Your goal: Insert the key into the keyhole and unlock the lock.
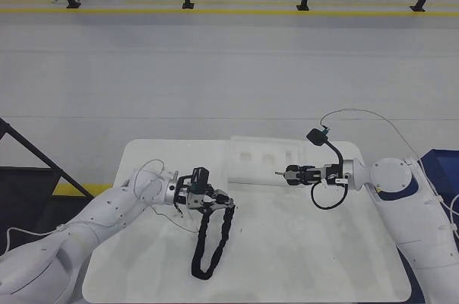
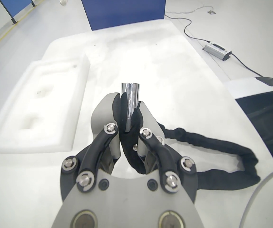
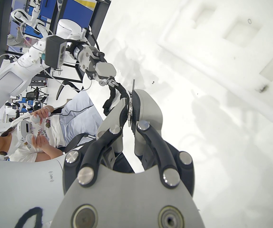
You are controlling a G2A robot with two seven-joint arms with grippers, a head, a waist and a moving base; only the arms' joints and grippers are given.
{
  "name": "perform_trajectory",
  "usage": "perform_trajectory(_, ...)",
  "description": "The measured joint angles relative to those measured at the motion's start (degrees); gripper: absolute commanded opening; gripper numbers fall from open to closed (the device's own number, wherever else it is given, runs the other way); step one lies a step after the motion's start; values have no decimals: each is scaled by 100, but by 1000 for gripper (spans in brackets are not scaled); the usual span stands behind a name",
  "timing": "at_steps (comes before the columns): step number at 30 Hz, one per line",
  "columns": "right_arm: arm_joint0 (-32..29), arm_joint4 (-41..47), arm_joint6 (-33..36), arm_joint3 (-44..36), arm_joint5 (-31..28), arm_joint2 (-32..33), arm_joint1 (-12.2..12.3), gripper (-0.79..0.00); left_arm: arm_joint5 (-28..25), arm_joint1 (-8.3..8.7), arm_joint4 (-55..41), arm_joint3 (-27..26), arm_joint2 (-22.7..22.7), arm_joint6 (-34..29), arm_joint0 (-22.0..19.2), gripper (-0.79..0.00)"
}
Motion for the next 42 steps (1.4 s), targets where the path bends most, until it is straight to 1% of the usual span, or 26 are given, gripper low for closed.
perform_trajectory(3,-56,-53,-64,-80,15,-32,1,-785,-129,146,-196,-327,-194,-129,-16,-785)
perform_trajectory(6,-105,-137,38,-291,108,-64,22,-785,-150,243,-286,-609,-397,-249,-1,-785)
perform_trajectory(11,-163,-139,406,-787,408,0,81,-785,-94,299,-661,-1020,-684,-628,103,-785)
perform_trajectory(14,-244,-89,629,-1171,605,136,134,-785,-143,272,-966,-1235,-798,-963,140,-785)
perform_trajectory(18,-417,47,881,-1709,786,444,223,-785,-145,197,-1275,-1522,-906,-1464,133,-785)
perform_trajectory(22,-598,345,1042,-2148,807,788,297,-785,7,143,-1360,-1748,-1033,-1676,134,-785)
perform_trajectory(25,-717,531,1129,-2426,779,1025,348,-785,145,105,-1394,-1899,-1141,-1627,160,-785)
perform_trajectory(31,-889,539,1046,-2849,739,1296,419,-785,391,14,-975,-2145,-1228,-1445,181,-785)
perform_trajectory(36,-900,542,1028,-2868,732,1314,424,-785,507,-87,-643,-2124,-1212,-1023,183,-785)
perform_trajectory(42,-900,543,1029,-2867,733,1313,424,-785,499,-86,-647,-2121,-1211,-1022,183,-785)
